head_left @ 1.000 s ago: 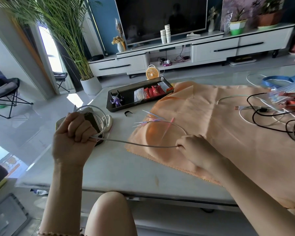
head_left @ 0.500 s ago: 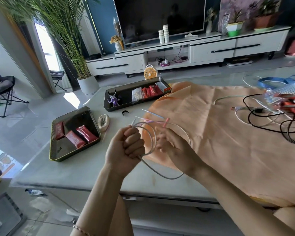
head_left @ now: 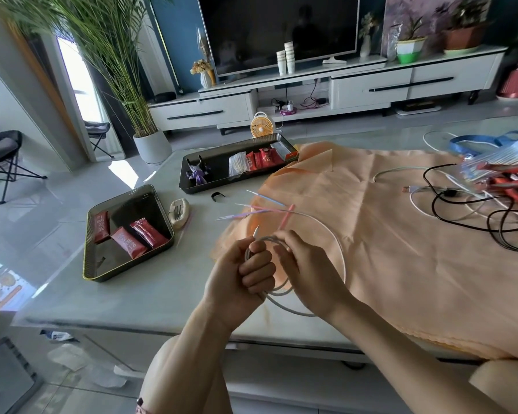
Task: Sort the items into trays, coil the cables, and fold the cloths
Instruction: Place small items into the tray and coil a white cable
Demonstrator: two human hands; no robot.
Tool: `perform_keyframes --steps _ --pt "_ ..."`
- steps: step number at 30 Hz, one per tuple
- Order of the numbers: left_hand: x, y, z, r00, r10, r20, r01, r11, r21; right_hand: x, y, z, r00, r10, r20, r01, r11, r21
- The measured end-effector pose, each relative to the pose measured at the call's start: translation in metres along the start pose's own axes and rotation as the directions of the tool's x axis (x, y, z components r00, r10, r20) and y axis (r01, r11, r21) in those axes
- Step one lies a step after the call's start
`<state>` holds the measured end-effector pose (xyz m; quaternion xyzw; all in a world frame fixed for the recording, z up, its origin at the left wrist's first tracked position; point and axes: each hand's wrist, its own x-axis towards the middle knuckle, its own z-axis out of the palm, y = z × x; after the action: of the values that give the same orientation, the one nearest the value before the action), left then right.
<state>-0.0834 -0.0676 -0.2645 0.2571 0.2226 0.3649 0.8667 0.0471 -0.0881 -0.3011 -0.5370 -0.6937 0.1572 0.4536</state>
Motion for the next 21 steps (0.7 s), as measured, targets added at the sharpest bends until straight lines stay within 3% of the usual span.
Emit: perform_keyframes --steps 5,8,10,12,14,16,18,19,21 --pt "0.000 0.000 -0.001 0.997 -0.011 -0.077 0.012 1.000 0.019 -0.001 0.001 0.000 0.999 -0.034 0.030 0.037 0.994 -0.104" --pt "-0.003 0.000 -0.001 0.999 -0.027 -0.038 0.027 1.000 0.004 -0.002 0.004 -0.003 0.996 -0.051 0.069 0.061 0.986 -0.152" --pt "-0.006 0.000 -0.002 0.999 -0.026 0.027 0.027 0.999 -0.020 -0.003 0.002 -0.001 0.998 -0.034 0.056 0.035 0.999 -0.021" --pt "-0.007 0.002 -0.003 0.998 0.012 0.065 -0.011 1.000 -0.016 -0.002 -0.005 0.001 0.995 0.081 0.065 -0.096 0.953 0.287" --pt "-0.007 0.006 -0.004 0.993 0.098 0.060 -0.098 0.995 -0.008 -0.001 -0.013 -0.002 0.940 0.218 0.261 -0.331 0.761 0.558" --pt "-0.007 0.015 -0.008 0.982 0.186 0.029 -0.186 0.982 -0.018 -0.001 -0.014 -0.010 0.808 0.196 0.556 -0.534 0.642 0.550" --pt "-0.009 0.028 -0.013 0.966 0.259 0.001 -0.259 0.966 -0.024 -0.002 -0.014 -0.020 0.668 0.129 0.733 -0.581 0.706 0.405" --pt "-0.011 0.036 -0.015 0.957 0.291 -0.008 -0.291 0.957 -0.020 -0.004 -0.012 -0.024 0.647 0.118 0.753 -0.545 0.763 0.349" --pt "-0.017 0.050 -0.019 0.939 0.343 -0.012 -0.343 0.939 -0.031 -0.003 -0.006 -0.029 0.696 0.117 0.709 -0.448 0.841 0.302"
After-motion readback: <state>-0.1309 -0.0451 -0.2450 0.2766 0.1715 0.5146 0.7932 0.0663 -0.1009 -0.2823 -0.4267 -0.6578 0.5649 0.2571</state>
